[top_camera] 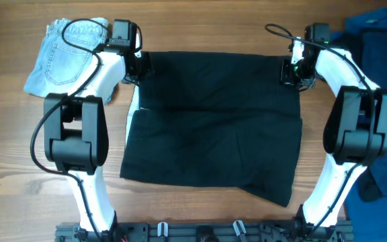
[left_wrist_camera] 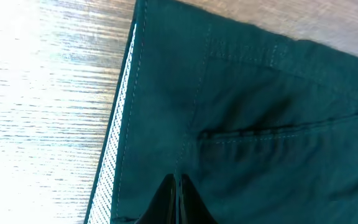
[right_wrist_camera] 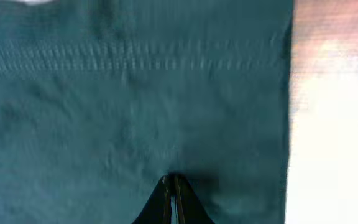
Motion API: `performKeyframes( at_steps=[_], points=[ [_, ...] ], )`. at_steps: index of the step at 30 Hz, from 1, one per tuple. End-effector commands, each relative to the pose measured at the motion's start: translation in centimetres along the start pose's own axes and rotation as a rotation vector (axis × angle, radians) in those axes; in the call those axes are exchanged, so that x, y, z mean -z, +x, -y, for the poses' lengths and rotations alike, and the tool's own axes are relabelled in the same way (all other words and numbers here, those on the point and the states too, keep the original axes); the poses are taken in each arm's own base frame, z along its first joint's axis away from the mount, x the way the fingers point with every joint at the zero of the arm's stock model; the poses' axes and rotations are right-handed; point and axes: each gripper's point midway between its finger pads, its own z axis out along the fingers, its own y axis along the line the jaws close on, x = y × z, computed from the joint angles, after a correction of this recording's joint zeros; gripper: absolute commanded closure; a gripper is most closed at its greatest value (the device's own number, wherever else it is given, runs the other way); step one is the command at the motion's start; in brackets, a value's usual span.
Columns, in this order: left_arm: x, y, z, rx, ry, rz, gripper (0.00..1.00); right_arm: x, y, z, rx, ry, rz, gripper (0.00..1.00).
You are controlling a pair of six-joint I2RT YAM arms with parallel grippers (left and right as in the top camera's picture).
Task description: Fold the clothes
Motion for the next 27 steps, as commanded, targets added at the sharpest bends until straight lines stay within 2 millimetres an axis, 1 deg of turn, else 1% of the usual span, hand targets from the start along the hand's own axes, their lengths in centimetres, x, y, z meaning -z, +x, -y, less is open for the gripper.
performKeyframes(
  at_steps=[1,3,6,7,8,9,11,12,13,14,15,16,17,18,19,20,21,22,23,24,25,26,27],
  points=[
    [-2.6,1.5,-0.4,-0.038,-0.032,-0.048,0.96,-3.7,0.8,0.4,0.015,0.016,-0.042,0.96],
    [-4.1,1.7,-0.7,-0.038,-0.033,-0.053,0.96,-4.9,0.7,0.6,0.016,0.017,-0.034,0.96],
    [-7.0,2.0,-1.4,-0.038,-0.043,-0.053,0.96,-7.6,0.7,1.5,0.013,0.043,-0.030,0.96],
    [-7.8,1.8,-1.8,-0.040,-0.056,-0.035,0.96,-8.3,0.5,1.7,0.012,0.051,-0.020,0.96],
    [-8.8,0.9,-2.0,-0.045,-0.063,0.009,0.96,-9.5,-0.2,2.1,0.006,0.064,0.016,0.96],
    [-9.8,0.0,-1.8,-0.049,-0.048,0.057,0.96,-9.9,-0.6,2.2,-0.001,0.065,0.036,0.96],
    [-11.2,-2.0,-1.2,-0.060,-0.012,0.155,0.96,-11.1,-3.0,2.4,0.005,0.063,0.141,0.96],
    [-12.1,-3.1,-0.9,-0.066,0.010,0.213,0.96,-11.1,-4.1,2.3,0.004,0.059,0.188,0.96],
    [-13.0,-3.9,-0.8,-0.071,0.029,0.265,0.96,-10.9,-6.0,2.1,0.004,0.051,0.272,0.96],
    [-13.7,-4.5,-0.7,-0.074,0.040,0.306,0.96,-10.6,-7.4,1.9,0.013,0.047,0.331,0.96],
    [-14.2,-5.3,-0.8,-0.076,0.046,0.358,0.95,-9.9,-9.3,1.6,0.026,0.040,0.412,0.96],
    [-14.2,-6.7,-0.8,-0.076,0.045,0.435,0.90,-8.7,-11.7,1.1,0.042,0.030,0.521,0.92],
    [-13.9,-7.4,-0.9,-0.077,0.036,0.466,0.88,-8.1,-12.5,0.9,0.048,0.026,0.561,0.90],
    [-12.8,-8.8,-0.3,-0.101,0.042,0.513,0.87,-7.0,-13.8,0.3,0.063,0.003,0.605,0.88],
    [-11.2,-10.3,0.5,-0.129,0.047,0.548,0.87,-6.0,-14.5,-0.1,0.068,-0.006,0.623,0.84],
    [-7.7,-12.9,2.0,-0.158,0.063,0.616,0.87,-3.5,-15.8,-0.5,0.074,-0.009,0.668,0.73],
    [-3.1,-15.6,3.7,-0.162,0.090,0.696,0.84,0.0,-17.2,-1.1,0.083,-0.014,0.729,0.70],
    [0.7,-17.3,5.0,-0.165,0.110,0.753,0.82,3.5,-18.0,-1.7,0.089,-0.016,0.775,0.67],
    [5.9,-18.6,6.3,-0.168,0.129,0.808,0.72,8.1,-18.4,-2.4,0.093,-0.019,0.810,0.63],
    [10.0,-18.8,6.9,-0.169,0.133,0.820,0.64,10.6,-18.1,-2.8,0.093,-0.019,0.814,0.59],
    [15.1,-17.4,6.8,-0.162,0.114,0.778,0.52,15.7,-15.8,-3.4,0.086,-0.015,0.767,0.37],
    [18.2,-14.5,5.6,-0.149,0.074,0.677,0.32,18.9,-12.9,-3.5,0.073,-0.007,0.702,0.19],
    [19.8,-12.2,4.6,-0.139,0.044,0.599,0.02,20.9,-10.5,-3.4,0.058,0.000,0.650,0.12]
  ],
)
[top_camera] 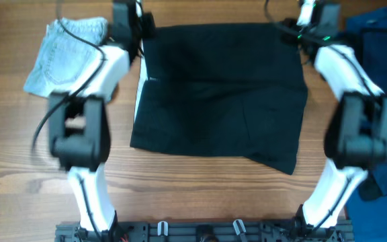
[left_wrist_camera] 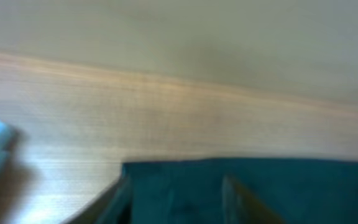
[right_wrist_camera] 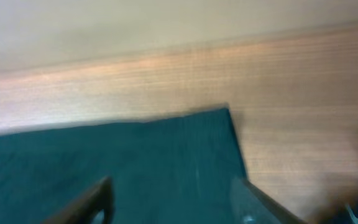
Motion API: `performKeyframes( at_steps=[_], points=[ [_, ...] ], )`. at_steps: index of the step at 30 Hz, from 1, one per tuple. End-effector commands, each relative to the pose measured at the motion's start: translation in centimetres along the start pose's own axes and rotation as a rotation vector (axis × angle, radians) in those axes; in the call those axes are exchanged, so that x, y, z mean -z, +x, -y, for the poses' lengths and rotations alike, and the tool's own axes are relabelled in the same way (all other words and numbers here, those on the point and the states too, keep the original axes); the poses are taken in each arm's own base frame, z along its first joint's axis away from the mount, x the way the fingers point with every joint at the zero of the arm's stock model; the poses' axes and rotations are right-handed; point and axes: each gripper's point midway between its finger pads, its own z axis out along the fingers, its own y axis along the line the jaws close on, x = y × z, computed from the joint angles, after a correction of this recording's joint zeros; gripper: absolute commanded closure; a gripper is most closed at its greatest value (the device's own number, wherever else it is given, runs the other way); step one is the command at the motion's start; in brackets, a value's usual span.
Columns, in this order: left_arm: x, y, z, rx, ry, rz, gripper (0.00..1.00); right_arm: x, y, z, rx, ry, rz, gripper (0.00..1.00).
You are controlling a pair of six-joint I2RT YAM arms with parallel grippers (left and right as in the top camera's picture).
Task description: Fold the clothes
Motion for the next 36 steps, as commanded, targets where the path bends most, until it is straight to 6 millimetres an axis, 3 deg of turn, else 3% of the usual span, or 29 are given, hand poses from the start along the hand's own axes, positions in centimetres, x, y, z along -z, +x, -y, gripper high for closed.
performKeyframes(
  at_steps=[1,3,5,7,8,9,11,12,15,17,22,24,32,36],
  points=[
    [13.9,-3.7,-0.4,0.006,-0.051,-0.049,0.00,13.6,-2.7,-0.7,-0.020,0.025,0.001,0.05],
    [18.5,0.5,-1.6,0.025,-0.105,-0.233,0.03,19.9,0.6,0.2,-0.102,0.062,-0.119,0.03],
    [20.0,3.5,-2.3,0.052,-0.143,-0.362,0.15,22.8,2.7,0.8,-0.161,0.089,-0.184,0.02],
    [20.8,8.1,-3.3,0.091,-0.199,-0.547,0.15,24.7,5.2,2.0,-0.206,0.144,-0.267,0.01],
    [21.1,9.8,-3.7,0.110,-0.224,-0.614,0.14,25.0,6.6,2.1,-0.232,0.143,-0.322,0.01],
    [21.5,12.1,-4.3,0.115,-0.248,-0.699,0.11,24.9,9.4,1.9,-0.257,0.132,-0.428,0.01],
    [21.4,14.1,-4.7,0.117,-0.259,-0.752,0.07,24.5,12.5,2.1,-0.278,0.142,-0.526,0.02],
    [21.0,15.3,-4.4,0.131,-0.233,-0.779,0.05,23.8,15.2,2.2,-0.312,0.143,-0.597,0.03],
    [19.4,18.0,-3.2,0.164,-0.130,-0.811,0.01,22.1,19.6,2.5,-0.363,0.120,-0.680,0.11],
    [17.9,19.8,-3.5,0.170,-0.114,-0.804,0.01,19.8,22.7,1.9,-0.454,0.065,-0.695,0.52],
    [17.2,21.0,-3.8,0.170,-0.113,-0.799,0.00,18.7,28.3,1.9,-0.510,0.085,-0.771,0.53],
    [17.1,21.1,-3.8,0.171,-0.109,-0.797,0.00,18.4,29.6,2.7,-0.519,0.139,-0.770,0.48],
    [17.1,21.1,-3.8,0.171,-0.109,-0.796,0.00,14.8,27.9,3.3,-0.428,0.070,-0.584,0.47],
    [17.1,21.1,-3.8,0.171,-0.109,-0.798,0.00,14.7,29.6,3.1,-0.437,0.069,-0.604,0.59]
  ],
)
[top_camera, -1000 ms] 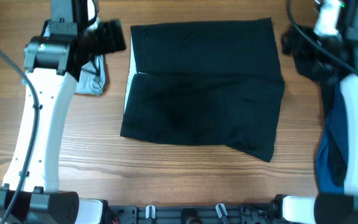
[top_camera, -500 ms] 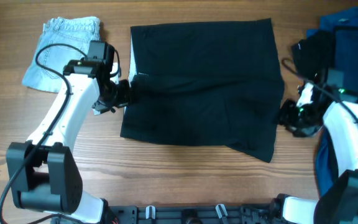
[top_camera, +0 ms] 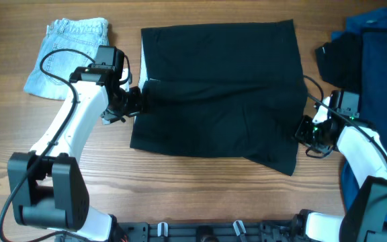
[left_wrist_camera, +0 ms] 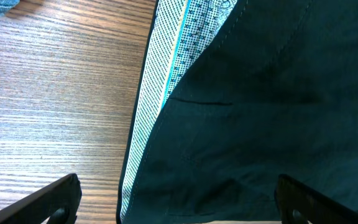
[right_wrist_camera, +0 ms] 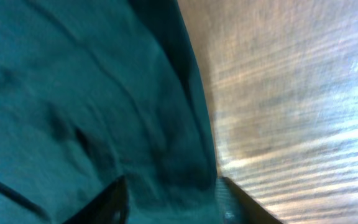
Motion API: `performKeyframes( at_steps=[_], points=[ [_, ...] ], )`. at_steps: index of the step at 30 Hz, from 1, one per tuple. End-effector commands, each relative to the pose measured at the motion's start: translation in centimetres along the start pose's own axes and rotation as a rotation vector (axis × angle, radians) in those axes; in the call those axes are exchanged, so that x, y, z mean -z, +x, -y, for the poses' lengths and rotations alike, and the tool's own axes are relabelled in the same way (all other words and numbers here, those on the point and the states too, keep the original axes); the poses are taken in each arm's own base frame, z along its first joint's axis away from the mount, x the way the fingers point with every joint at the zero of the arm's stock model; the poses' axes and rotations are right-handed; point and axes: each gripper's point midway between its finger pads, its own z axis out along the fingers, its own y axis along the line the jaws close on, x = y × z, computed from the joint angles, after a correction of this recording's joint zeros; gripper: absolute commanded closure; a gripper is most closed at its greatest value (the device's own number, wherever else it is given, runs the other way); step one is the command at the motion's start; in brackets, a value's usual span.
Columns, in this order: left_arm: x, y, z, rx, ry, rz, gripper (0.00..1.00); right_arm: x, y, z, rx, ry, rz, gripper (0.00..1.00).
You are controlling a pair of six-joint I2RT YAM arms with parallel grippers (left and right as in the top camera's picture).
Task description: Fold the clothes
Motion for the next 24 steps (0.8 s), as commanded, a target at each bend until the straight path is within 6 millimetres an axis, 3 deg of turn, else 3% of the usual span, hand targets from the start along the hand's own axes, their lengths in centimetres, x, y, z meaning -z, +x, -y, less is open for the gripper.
performKeyframes(
  at_steps=[1,5,8,9,11,12,14,18,20,21,24],
  points=[
    [-0.2,0.3,0.1,0.005,0.013,-0.012,0.00,-0.5,1.4,0.3,-0.004,-0.002,-0.044,0.60],
    [-0.2,0.3,0.1,0.005,0.013,-0.012,0.00,-0.6,1.9,0.5,-0.012,0.007,-0.061,0.59],
    [-0.2,0.3,0.1,0.005,0.013,-0.012,0.00,-1.1,2.4,0.7,-0.012,0.007,-0.063,0.51],
    [-0.2,0.3,0.1,0.006,0.013,-0.013,0.00,-1.2,2.7,0.8,-0.014,0.008,-0.067,0.55],
    [-0.2,0.4,0.3,0.005,0.027,-0.018,0.00,-1.2,2.4,0.8,-0.038,0.006,-0.058,0.89],
    [-0.2,0.4,0.3,0.005,0.026,-0.018,0.00,-1.0,2.1,0.6,-0.037,0.005,-0.055,0.96],
    [-0.2,0.6,0.2,0.007,0.024,-0.026,0.14,0.3,0.9,0.0,-0.037,0.003,-0.052,0.96],
    [-0.2,1.0,0.2,0.015,0.022,-0.044,0.12,3.9,-0.6,-1.5,-0.040,-0.001,-0.085,0.96],
    [-0.2,1.2,0.3,0.016,0.031,-0.049,0.10,5.1,0.4,-1.5,-0.056,0.017,-0.144,0.96],
    [-0.2,1.2,0.5,0.019,0.044,-0.054,0.08,5.5,2.1,-1.3,-0.074,0.032,-0.214,0.96],
    [-0.2,1.2,0.6,0.018,0.046,-0.053,0.06,6.3,4.6,-0.8,-0.095,0.060,-0.321,0.96]
  ],
)
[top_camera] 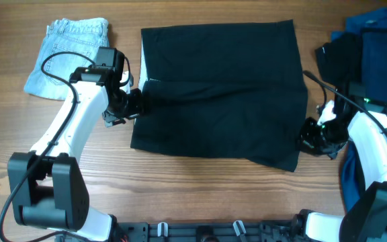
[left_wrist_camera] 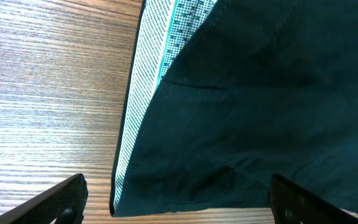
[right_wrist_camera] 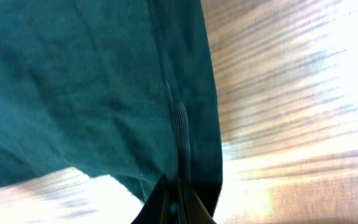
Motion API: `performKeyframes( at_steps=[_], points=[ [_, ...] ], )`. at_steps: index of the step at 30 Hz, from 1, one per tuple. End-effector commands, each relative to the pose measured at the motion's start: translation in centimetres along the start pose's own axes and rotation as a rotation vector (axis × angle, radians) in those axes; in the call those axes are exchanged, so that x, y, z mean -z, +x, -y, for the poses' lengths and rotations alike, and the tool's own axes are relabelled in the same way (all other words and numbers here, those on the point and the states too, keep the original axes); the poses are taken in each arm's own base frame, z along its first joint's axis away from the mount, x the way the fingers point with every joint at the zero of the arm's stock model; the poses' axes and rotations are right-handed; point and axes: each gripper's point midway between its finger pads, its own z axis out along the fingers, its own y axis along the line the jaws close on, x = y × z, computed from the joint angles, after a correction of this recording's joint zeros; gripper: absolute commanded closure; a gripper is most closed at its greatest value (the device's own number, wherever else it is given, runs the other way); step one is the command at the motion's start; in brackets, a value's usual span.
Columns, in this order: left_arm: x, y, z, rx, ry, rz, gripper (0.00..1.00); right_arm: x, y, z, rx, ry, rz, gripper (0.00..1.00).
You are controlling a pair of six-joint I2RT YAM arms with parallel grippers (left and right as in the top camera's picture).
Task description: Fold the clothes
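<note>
A black garment (top_camera: 220, 87) lies spread flat in the middle of the table. My left gripper (top_camera: 136, 105) stands wide open at its left edge. In the left wrist view the garment's near left corner (left_wrist_camera: 166, 193), with a white patterned lining strip (left_wrist_camera: 146, 93), lies between the spread fingers (left_wrist_camera: 64, 198) of the left gripper (left_wrist_camera: 178, 200). My right gripper (top_camera: 308, 142) is at the garment's right edge near the front corner. In the right wrist view the right gripper (right_wrist_camera: 174, 200) is shut on the side seam (right_wrist_camera: 180, 130).
Folded light-blue denim shorts (top_camera: 69, 50) lie at the far left. A pile of dark blue clothes (top_camera: 381, 47) and a black item (top_camera: 333, 57) sit along the right edge. Bare wooden table (top_camera: 200, 191) runs along the front.
My right gripper was open beside the garment's right edge; now it is shut on the seam there. The left gripper stays open and has shifted slightly toward the near left corner.
Both grippers were shut on the garment's far corners. Then the garment lay farther back on the table and both grippers were open at its far edge. Later both stood open at its left and right sides; now the right one grips the side seam.
</note>
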Motion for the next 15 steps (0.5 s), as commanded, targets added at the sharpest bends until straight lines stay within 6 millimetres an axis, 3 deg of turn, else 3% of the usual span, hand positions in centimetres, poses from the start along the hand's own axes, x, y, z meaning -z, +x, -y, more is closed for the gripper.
performKeyframes(
  at_steps=[1,4,6,9,12,15],
  points=[
    [-0.2,0.1,0.2,0.006,0.020,-0.006,0.07,0.3,1.3,0.0,-0.012,-0.001,-0.055,0.96],
    [-0.9,0.0,0.2,0.003,0.025,0.006,0.11,0.4,2.1,0.2,-0.040,0.007,-0.086,0.96],
    [-1.8,0.7,-0.3,0.007,0.019,-0.012,0.15,0.4,1.8,0.2,-0.042,0.009,-0.075,0.96],
    [-3.1,0.2,-0.4,-0.003,0.033,0.029,0.16,0.4,1.7,0.1,-0.037,0.007,-0.070,0.96],
    [-3.8,-0.1,-0.4,-0.008,0.042,0.053,0.27,0.4,1.5,0.1,-0.032,0.004,-0.064,0.95],
    [-4.6,0.3,-0.8,-0.012,0.036,0.037,0.28,0.4,1.4,0.1,-0.025,0.003,-0.059,0.94]
  ],
)
